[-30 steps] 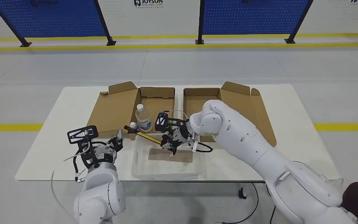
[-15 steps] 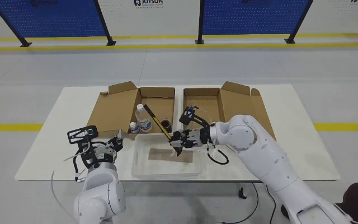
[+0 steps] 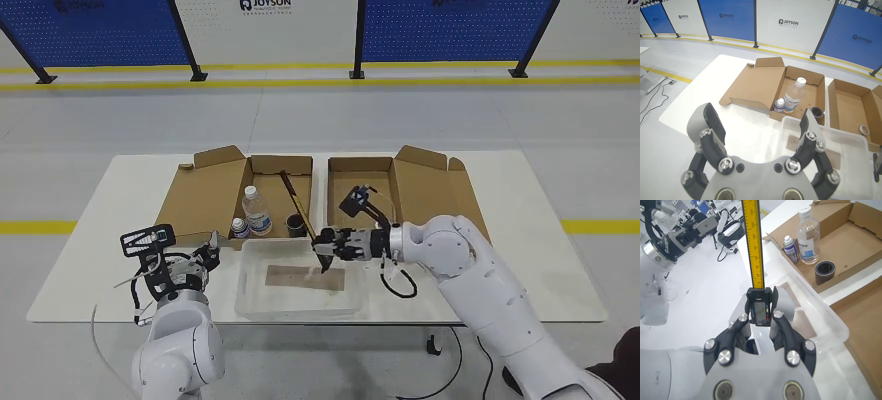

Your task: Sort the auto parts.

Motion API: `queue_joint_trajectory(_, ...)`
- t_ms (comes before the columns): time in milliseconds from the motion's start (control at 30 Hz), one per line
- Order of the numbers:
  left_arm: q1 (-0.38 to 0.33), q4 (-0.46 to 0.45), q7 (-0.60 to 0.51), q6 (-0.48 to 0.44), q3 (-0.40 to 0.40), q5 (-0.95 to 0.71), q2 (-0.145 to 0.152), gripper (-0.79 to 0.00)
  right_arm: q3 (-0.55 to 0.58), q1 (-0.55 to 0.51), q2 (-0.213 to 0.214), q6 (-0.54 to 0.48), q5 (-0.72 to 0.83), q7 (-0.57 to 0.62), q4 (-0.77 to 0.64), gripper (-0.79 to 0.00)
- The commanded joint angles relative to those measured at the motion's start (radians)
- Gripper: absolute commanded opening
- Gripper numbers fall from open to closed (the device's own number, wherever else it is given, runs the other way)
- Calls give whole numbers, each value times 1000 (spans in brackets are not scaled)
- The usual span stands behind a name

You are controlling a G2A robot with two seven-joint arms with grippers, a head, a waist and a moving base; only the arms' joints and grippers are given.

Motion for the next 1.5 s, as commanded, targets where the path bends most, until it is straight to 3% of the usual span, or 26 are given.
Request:
queue_joint_trajectory(0,0,0,0,0,0,0,0,0,3,4,1,24,-23,-8,-6,-785)
queue_joint_trajectory(267,0,0,0,0,0,0,0,0,38,22,5,151,-90,-72,-4,-785)
queue_joint_trajectory(500,0,0,0,0,0,0,0,0,76,55,8,337,-148,-84,61,-785)
queue_joint_trajectory(800,0,0,0,0,0,0,0,0,119,93,13,488,-196,-79,161,-785)
queue_joint_trajectory(1067,0,0,0,0,0,0,0,0,76,170,-9,532,-183,-66,308,-785)
queue_joint_trajectory(1467,0,0,0,0,0,0,0,0,-49,307,-82,512,-98,-75,522,-785)
